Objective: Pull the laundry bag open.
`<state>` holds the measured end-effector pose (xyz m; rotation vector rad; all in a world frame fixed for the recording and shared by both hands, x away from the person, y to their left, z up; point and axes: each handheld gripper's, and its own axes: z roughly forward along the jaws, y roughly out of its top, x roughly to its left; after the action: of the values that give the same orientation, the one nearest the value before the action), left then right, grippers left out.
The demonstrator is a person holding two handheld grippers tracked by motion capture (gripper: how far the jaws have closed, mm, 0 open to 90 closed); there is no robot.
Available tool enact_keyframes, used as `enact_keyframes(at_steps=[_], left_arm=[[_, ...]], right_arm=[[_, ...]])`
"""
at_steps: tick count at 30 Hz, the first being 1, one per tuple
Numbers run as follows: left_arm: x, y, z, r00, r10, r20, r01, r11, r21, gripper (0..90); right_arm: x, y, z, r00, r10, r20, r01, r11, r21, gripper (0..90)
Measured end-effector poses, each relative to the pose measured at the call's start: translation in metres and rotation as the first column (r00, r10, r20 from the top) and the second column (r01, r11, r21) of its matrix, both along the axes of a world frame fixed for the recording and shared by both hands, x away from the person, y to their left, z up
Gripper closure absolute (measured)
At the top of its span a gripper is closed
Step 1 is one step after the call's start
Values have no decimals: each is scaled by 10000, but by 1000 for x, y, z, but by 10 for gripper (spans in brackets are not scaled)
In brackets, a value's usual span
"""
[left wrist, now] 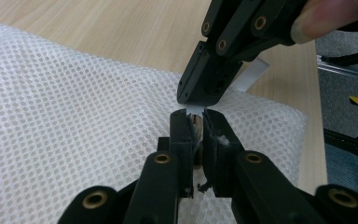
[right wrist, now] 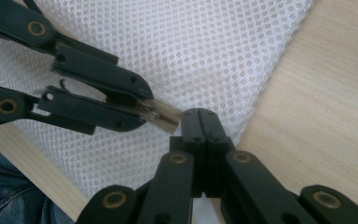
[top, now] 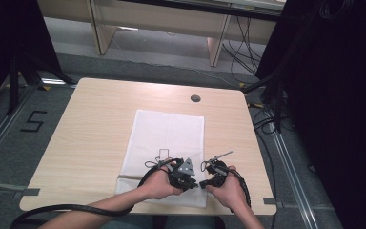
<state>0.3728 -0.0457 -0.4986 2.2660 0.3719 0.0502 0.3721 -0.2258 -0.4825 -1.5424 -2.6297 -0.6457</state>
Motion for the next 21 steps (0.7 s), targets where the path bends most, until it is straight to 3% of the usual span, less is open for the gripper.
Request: enact_keyframes(at_steps=[6,17,21], left_arm=[[-1,2,-1,9997,163,-201,-168,9996,-230,824],[-2,3,3,10000,53,26,-53,10000,-55,824],[-2,4,4,10000,51,8,-51,10000,-33,824]], right_arm=[[-1,0,0,10000,3,-29,-3,10000,13,900],[0,-1,-1,9999,15,105,-13,9998,-199,900],[-1,0,0,10000,-45,37,45,10000,34,900]])
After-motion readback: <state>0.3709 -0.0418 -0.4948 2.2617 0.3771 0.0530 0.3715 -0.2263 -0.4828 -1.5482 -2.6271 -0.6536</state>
